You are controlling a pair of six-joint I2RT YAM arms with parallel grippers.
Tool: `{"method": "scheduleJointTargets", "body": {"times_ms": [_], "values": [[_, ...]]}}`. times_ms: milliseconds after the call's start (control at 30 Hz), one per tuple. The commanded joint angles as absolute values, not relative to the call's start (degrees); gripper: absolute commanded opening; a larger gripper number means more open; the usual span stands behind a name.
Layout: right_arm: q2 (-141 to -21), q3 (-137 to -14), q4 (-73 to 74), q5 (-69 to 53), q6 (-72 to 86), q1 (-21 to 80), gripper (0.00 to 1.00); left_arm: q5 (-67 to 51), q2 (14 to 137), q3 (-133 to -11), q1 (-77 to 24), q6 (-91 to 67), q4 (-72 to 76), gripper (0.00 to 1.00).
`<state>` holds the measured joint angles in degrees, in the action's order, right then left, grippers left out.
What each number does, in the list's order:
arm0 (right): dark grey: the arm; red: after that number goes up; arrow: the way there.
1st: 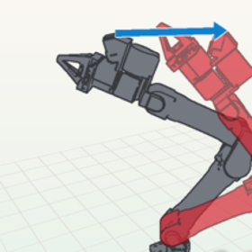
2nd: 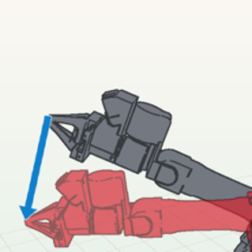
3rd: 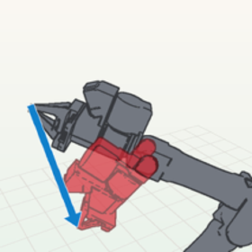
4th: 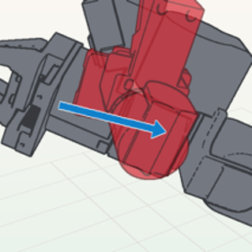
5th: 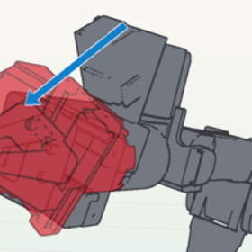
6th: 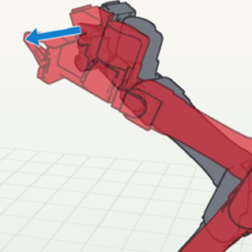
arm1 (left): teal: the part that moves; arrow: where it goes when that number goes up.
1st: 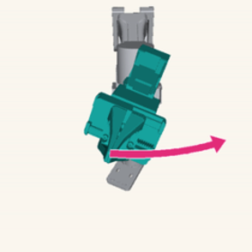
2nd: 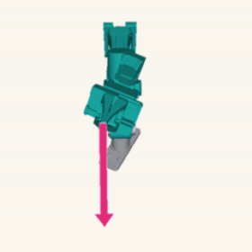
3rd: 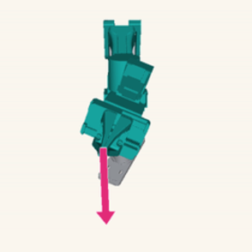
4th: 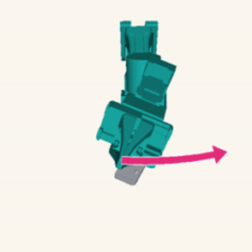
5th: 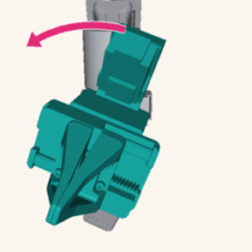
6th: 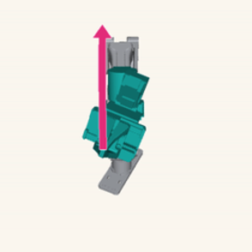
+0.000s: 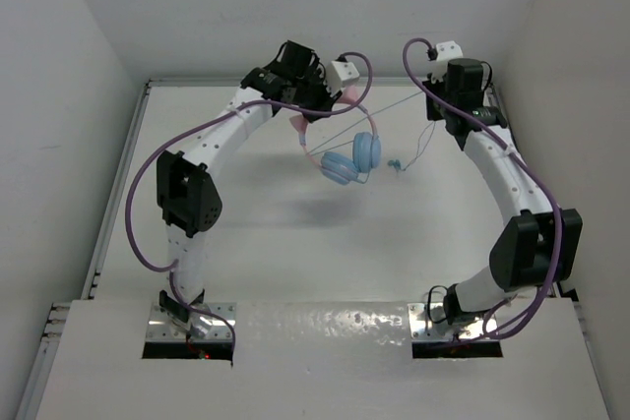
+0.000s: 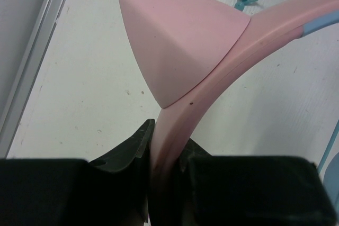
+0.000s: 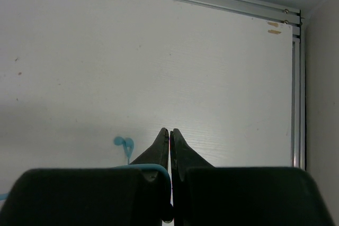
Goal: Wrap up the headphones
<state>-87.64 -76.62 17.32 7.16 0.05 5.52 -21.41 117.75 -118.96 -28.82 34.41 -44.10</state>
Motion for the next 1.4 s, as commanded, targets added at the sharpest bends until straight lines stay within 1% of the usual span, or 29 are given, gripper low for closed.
{"method": "scheduleJointTargets", "body": {"times_ms": [0,67,200,367,467,500,533,567,600,633,667,733,800,867,967,1000,1033,1133,1367], "values": [[-87.6,-79.3,12.0,11.3,1.1,2.4,0.00,-25.3,115.2,-122.2,-27.5,36.3,-48.0,0.00],[-88.8,-80.5,12.6,10.6,1.1,2.3,0.00,-27.4,115.1,-123.0,-27.5,37.1,-49.9,0.00],[-93.6,-87.2,14.3,7.4,2.4,2.4,0.00,-33.2,115.0,-125.4,-27.5,37.1,-52.2,0.00],[-99.7,-93.8,16.0,4.9,5.0,2.4,0.00,-35.3,114.9,-130.6,-27.5,33.0,-52.4,0.00],[-104.8,-96.1,17.7,-2.3,8.7,2.5,0.00,-36.4,115.0,-135.2,-27.2,25.7,-50.9,0.00],[-106.6,-96.1,17.3,-8.1,11.1,2.8,0.02,-36.8,115.0,-136.5,-26.9,21.4,-49.8,0.00],[-107.1,-94.5,16.4,-10.8,12.2,3.6,0.05,-37.3,115.0,-138.8,-26.9,19.4,-49.2,0.00],[-107.1,-92.8,14.6,-13.4,13.3,4.2,0.10,-37.3,115.0,-139.9,-26.8,17.6,-48.6,0.00],[-107.0,-90.7,8.8,-15.9,14.3,4.8,0.13,-37.3,115.0,-140.8,-26.7,14.8,-47.8,0.00],[-105.7,-85.2,4.9,-19.4,17.6,6.2,0.15,-36.9,115.0,-141.6,-26.7,13.7,-47.4,0.00],[-105.1,-82.4,-4.0,-20.6,19.7,7.0,0.18,-36.6,115.0,-143.1,-26.7,12.7,-46.9,0.00],[-104.3,-76.8,-11.7,-22.3,25.5,9.0,0.20,-36.0,115.1,-144.7,-26.6,10.4,-46.6,0.00],[-104.8,-75.6,-17.6,-22.7,29.9,9.9,0.20,-35.9,115.1,-145.3,-26.5,8.6,-46.4,0.00],[-106.2,-75.1,-20.4,-22.3,31.5,11.4,0.21,-36.2,115.0,-145.6,-26.5,7.6,-46.4,0.00],[-107.8,-73.9,-23.5,-21.4,34.5,12.3,0.33,-37.0,114.9,-146.9,-26.5,5.2,-46.3,0.00],[-108.4,-73.5,-24.1,-21.4,36.2,12.3,0.41,-36.9,114.8,-147.4,-26.4,4.8,-46.2,0.00],[-109.3,-72.8,-24.8,-21.2,36.7,12.3,0.43,-37.0,114.7,-148.5,-26.4,4.5,-46.0,0.00],[-110.6,-70.9,-26.3,-21.4,38.6,12.6,0.46,-36.5,114.6,-150.1,-26.2,3.2,-45.4,0.00],[-111.9,-67.1,-31.0,-19.0,41.1,14.6,0.46,-36.4,114.6,-151.4,-26.0,0.5,-43.9,0.00]]}}
